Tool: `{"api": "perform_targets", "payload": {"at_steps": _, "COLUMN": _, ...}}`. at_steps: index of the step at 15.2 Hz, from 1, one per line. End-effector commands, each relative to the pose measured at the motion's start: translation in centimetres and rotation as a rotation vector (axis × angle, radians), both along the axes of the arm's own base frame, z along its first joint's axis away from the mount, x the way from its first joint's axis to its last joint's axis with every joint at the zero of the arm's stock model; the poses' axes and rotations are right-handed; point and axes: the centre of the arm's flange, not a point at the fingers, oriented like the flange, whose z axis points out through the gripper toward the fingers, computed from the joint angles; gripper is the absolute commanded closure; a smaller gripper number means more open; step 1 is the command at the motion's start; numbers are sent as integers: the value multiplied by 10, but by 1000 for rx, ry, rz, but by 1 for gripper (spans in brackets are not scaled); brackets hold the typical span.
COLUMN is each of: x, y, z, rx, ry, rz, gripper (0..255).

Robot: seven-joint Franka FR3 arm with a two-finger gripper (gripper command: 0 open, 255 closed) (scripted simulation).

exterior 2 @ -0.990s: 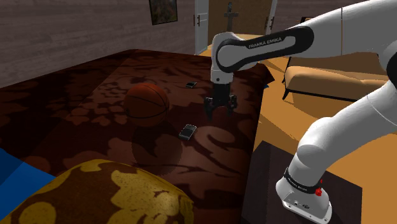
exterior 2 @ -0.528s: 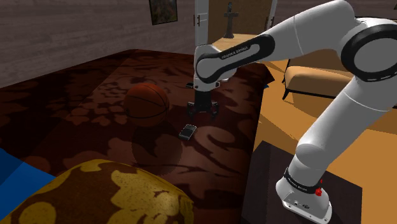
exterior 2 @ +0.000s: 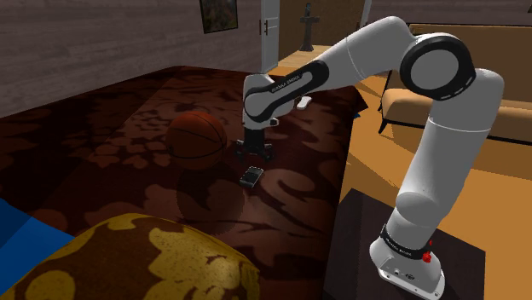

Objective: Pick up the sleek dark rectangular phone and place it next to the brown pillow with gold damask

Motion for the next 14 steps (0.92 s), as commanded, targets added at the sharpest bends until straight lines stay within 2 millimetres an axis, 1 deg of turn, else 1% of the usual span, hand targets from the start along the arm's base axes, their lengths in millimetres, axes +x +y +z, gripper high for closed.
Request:
{"api": "perform_targets", "payload": {"at_steps": 1, "x": 8, "y": 0, "z": -12, "rx": -3, "ry": 2, "rz": -29, "gripper": 0}}
{"api": "perform_targets", "payload": {"at_steps": 6, "x": 5, "y": 5, "z": -38, "rx": -3, "ry": 2, "rz": -29, "gripper": 0}}
{"api": "perform_targets", "payload": {"at_steps": 7, "x": 4, "y": 7, "z": -46, "rx": -3, "ry": 2, "rz": -29, "gripper": 0}}
{"api": "perform_targets", "payload": {"at_steps": 14, "x": 4, "y": 7, "z": -46, "rx": -3, "ry": 2, "rz": -29, "gripper": 0}}
